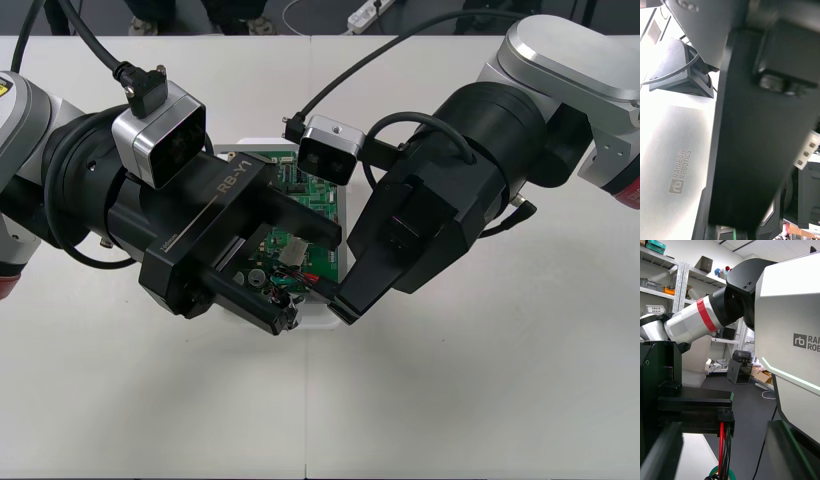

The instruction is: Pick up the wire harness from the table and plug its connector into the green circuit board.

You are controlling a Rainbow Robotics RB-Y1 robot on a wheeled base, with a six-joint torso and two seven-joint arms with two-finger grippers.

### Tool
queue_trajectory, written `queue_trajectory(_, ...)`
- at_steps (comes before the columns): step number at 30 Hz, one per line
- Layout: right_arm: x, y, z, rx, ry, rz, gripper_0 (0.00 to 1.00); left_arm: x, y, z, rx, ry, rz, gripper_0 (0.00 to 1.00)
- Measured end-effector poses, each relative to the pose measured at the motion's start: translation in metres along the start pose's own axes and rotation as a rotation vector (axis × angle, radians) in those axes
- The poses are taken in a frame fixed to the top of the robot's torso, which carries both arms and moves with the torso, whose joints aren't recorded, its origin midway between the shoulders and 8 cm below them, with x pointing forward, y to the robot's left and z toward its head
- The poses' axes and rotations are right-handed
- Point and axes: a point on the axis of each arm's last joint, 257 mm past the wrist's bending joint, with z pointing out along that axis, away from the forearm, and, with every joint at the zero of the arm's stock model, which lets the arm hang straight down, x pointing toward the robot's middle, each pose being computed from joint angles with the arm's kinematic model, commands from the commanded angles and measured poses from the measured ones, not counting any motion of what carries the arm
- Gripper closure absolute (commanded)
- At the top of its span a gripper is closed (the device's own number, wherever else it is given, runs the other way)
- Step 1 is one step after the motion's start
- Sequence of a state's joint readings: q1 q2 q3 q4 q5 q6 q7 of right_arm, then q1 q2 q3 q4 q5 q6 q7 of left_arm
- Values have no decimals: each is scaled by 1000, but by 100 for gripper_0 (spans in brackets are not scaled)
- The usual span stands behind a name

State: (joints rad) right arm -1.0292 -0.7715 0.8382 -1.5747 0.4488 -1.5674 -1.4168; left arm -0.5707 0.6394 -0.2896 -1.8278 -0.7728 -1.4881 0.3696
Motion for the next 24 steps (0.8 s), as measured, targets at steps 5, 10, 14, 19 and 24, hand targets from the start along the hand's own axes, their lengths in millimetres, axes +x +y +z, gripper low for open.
queue_trajectory(5,0,0,0,0,0,0,100,0,0,0,0,0,0,100)
queue_trajectory(10,0,0,0,0,0,0,100,0,0,0,0,0,0,100)
queue_trajectory(14,0,0,0,0,0,-1,100,0,0,0,0,0,0,100)
queue_trajectory(19,0,0,0,0,0,-3,100,0,0,0,0,0,0,100)
queue_trajectory(24,0,0,0,0,0,-5,100,0,0,0,0,0,0,100)
